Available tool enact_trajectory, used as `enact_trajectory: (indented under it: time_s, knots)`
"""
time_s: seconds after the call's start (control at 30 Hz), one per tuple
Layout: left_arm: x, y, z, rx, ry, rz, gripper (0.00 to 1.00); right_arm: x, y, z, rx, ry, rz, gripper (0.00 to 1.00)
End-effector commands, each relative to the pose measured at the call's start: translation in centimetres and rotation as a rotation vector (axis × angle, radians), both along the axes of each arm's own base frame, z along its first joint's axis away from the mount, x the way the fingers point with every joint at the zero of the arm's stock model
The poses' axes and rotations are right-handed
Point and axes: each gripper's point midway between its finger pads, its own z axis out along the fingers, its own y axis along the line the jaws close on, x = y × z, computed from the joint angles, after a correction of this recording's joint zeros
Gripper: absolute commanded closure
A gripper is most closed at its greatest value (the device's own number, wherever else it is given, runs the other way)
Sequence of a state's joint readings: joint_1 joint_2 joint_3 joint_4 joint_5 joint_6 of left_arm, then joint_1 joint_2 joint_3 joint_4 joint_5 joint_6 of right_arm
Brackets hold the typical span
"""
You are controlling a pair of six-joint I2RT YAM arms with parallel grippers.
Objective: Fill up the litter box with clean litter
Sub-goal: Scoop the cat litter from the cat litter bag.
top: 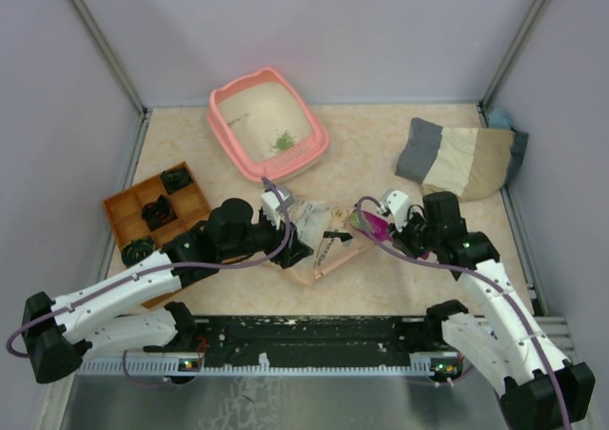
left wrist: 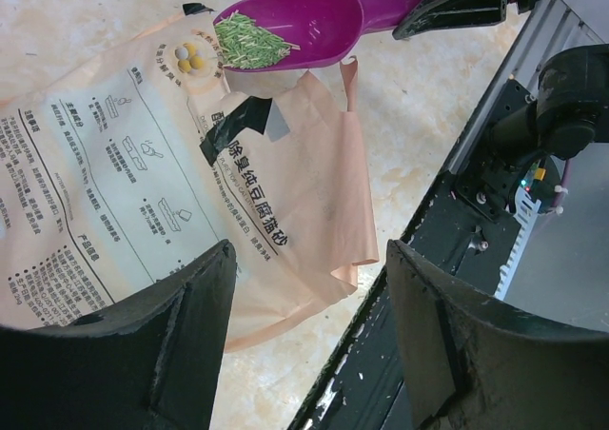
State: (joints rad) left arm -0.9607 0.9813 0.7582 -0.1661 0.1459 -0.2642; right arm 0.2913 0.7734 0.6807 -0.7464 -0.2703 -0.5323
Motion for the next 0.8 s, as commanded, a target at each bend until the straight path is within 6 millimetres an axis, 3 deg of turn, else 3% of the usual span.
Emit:
enact_trajectory:
  time_s: [0.0, 0.77]
  knots:
    - [0.02, -0.05, 1.55, -0.023, -0.032, -0.002, 0.30, 0.82, 0.25, 1.84, 0.020, -0.073, 0.012, 1.00]
    - [0.31, 0.07, 1.14, -0.005, -0.041, 0.007, 0.30, 0.28, 0.11, 2.51, 0.016, -0.093, 0.028, 1.00]
